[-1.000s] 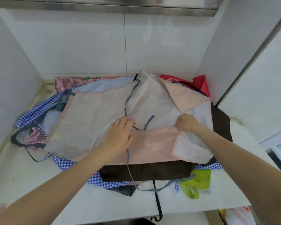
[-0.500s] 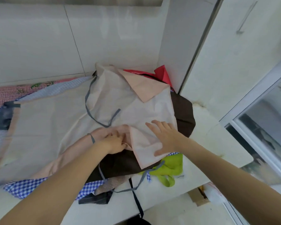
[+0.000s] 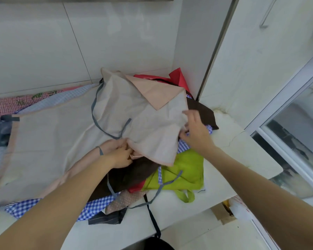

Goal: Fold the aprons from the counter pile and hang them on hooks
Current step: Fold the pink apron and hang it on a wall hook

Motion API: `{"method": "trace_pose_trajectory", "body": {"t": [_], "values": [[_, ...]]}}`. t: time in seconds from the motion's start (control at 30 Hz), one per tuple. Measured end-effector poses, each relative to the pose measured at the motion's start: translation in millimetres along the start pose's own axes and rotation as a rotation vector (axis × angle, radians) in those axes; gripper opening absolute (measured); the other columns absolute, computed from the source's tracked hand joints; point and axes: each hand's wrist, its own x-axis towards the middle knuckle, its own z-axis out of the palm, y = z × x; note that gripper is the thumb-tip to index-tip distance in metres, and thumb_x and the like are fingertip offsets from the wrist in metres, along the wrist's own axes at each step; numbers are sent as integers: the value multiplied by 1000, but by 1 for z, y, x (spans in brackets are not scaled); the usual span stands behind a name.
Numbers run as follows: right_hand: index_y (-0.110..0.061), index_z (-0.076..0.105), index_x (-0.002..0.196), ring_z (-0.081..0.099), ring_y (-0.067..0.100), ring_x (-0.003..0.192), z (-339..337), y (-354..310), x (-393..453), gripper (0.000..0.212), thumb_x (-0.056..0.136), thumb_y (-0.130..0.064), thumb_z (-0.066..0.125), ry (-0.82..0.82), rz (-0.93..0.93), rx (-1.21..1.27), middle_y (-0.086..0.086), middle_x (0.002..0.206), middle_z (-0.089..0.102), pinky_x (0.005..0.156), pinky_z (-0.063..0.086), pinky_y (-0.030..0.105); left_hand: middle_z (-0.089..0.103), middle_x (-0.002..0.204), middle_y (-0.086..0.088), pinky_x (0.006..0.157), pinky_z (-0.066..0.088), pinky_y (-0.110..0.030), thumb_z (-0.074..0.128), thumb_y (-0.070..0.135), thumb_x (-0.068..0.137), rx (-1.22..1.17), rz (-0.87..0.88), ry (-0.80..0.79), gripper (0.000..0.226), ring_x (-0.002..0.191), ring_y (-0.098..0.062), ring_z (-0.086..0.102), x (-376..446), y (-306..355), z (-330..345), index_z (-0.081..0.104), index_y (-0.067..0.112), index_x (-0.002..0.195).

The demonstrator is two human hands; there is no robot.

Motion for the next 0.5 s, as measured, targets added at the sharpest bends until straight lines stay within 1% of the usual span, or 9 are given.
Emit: {"method": "trace_pose_trajectory", "body": {"t": [0.03, 0.1, 0.17, 0.23, 0.27, 0.33, 0.4, 0.43, 0.5], "values": [[-3, 52, 118, 59, 26, 76, -9, -9, 12, 42, 78, -4, 63, 38, 113, 139, 11, 105, 57, 72, 48, 34, 16, 155, -18, 112, 21, -30, 45, 24, 96, -11, 26, -5, 54, 139, -26, 26, 0, -1, -3, 26, 9, 145], [-4, 62, 103, 58, 19, 73, -20, -18, 33, 19, 85, -4, 57, 10, 202, 219, 11, 90, 64, 75, 47, 29, 24, 153, -12, 111, 25, -30, 44, 29, 97, -21, 56, 1, 47, 136, -23, 32, 0, -2, -6, 35, 13, 140], [-9, 67, 93, 56, 9, 73, -25, -26, 47, 16, 88, -4, 52, -101, 231, 260, 10, 90, 67, 73, 43, 21, 32, 149, -8, 108, 29, -28, 42, 32, 98, -28, 55, -6, 43, 129, -21, 40, -1, -3, -6, 39, 15, 137], [-7, 66, 88, 55, 12, 80, -28, -33, 56, 16, 93, -11, 51, -148, 348, 373, 9, 91, 65, 76, 41, 22, 36, 148, -7, 106, 31, -27, 38, 34, 100, -43, 53, 3, 45, 126, -20, 43, -1, -5, -4, 36, 15, 141], [-2, 65, 88, 56, 16, 85, -30, -33, 60, 21, 94, -16, 52, -117, 437, 452, 11, 91, 64, 76, 42, 24, 35, 149, -7, 108, 29, -26, 35, 34, 101, -54, 48, 24, 49, 128, -20, 42, -3, -5, -5, 31, 15, 145], [8, 64, 98, 58, 24, 92, -36, -24, 66, 31, 94, -21, 54, 10, 618, 576, 17, 97, 64, 77, 47, 29, 32, 151, -6, 111, 25, -24, 29, 34, 102, -72, 41, 89, 52, 133, -21, 37, -5, -11, -7, 18, 17, 150], [6, 62, 104, 59, 27, 96, -41, -7, 65, 28, 92, -18, 56, 87, 766, 624, 14, 98, 64, 78, 49, 32, 34, 150, -6, 111, 26, -25, 24, 38, 102, -21, 10, 121, 52, 133, -22, 37, -8, -16, -10, 15, 22, 151], [1, 61, 108, 57, 25, 95, -42, 0, 62, 25, 92, -18, 57, 64, 822, 621, 10, 95, 61, 75, 47, 29, 35, 150, -6, 110, 27, -26, 23, 39, 102, 11, -3, 113, 52, 132, -23, 38, -9, -17, -10, 15, 22, 151], [-7, 57, 115, 51, 22, 97, -40, 10, 53, 28, 91, -22, 58, -101, 883, 553, 7, 99, 57, 75, 41, 28, 33, 150, -10, 108, 28, -25, 24, 38, 102, 50, -14, 36, 53, 132, -24, 39, -14, -12, -8, 12, 20, 151]]}}
